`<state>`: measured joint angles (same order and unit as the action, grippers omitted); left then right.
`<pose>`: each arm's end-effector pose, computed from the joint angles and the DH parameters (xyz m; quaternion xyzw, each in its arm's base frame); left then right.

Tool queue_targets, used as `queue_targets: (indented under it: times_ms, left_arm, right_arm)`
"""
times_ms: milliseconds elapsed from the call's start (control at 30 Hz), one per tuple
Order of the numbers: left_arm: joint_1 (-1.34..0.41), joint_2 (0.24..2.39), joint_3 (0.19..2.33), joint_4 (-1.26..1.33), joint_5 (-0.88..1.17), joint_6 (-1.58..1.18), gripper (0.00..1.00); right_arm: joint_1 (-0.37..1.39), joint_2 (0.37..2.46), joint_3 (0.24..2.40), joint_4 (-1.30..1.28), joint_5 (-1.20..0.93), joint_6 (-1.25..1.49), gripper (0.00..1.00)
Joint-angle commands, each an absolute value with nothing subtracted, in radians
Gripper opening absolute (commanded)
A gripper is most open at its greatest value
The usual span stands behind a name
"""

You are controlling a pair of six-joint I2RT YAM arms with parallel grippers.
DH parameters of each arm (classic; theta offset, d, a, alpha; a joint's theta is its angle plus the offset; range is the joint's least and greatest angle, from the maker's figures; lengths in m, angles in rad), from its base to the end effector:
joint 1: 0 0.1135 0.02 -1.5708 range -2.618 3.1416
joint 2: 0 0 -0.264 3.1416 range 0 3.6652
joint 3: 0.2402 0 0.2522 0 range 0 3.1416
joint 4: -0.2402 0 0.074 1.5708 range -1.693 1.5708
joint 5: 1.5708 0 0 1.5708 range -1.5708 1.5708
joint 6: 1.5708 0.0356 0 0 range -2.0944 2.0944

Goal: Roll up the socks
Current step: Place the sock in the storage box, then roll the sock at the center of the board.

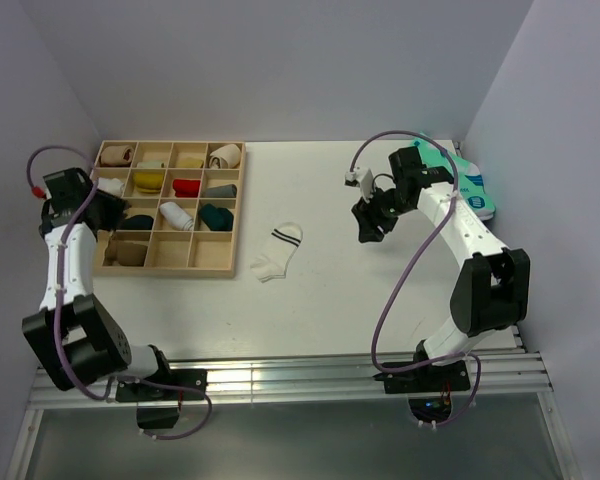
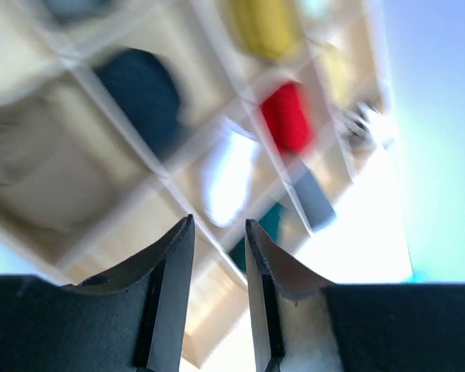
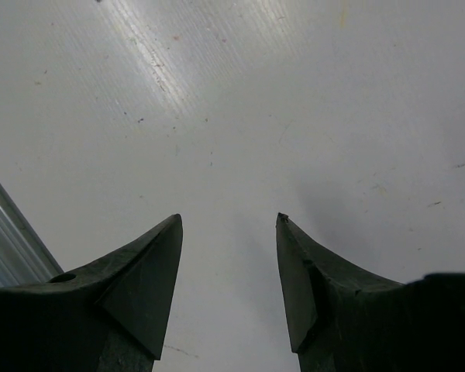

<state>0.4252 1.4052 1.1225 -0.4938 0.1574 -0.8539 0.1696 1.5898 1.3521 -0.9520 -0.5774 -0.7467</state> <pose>0.2814 0.1213 0.2867 -0.5243 0.7558 -0.1529 0.3613 0.3080 0.0725 0.2817 -0.4647 0.8203 0.2163 0.2536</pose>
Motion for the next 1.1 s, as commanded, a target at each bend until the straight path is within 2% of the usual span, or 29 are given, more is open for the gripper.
queue_targets:
  times_ms: [0,167,300,467,567,733,1067]
  left_arm:
    - [0.306,1.292,1.135,-0.482,0.149,-0.845,0.38]
    - [0.087,1.232,1.030,-0.342,0.137,-0.890,0.38]
    - [-0.035,1.183,0.953,-0.212,0.137,-0.930,0.40]
    - [-0.144,1.137,0.969,-0.215,0.069,-0.969,0.39]
    - [-0.152,1.066,1.002,-0.225,0.049,-0.986,0.41]
    - [-0.153,1.084,1.118,-0.270,0.086,-0.942,0.42]
    - [-0.150,1.114,1.167,-0.187,0.153,-0.885,0.46]
  right_arm:
    - [0.179,1.539,1.375,-0.904,-0.594,-0.726,0.59]
    - [0.294,1.494,1.272,-0.770,-0.551,-0.706,0.59]
    - [0.498,1.502,1.161,-0.629,-0.505,-0.706,0.59]
    - [0.647,1.662,1.169,-0.497,-0.469,-0.641,0.57]
    - [0.696,1.748,1.247,-0.479,-0.468,-0.595,0.57]
    - [0.759,1.850,1.353,-0.413,-0.414,-0.546,0.57]
    - [0.893,1.996,1.477,-0.387,-0.281,-0.474,0.56]
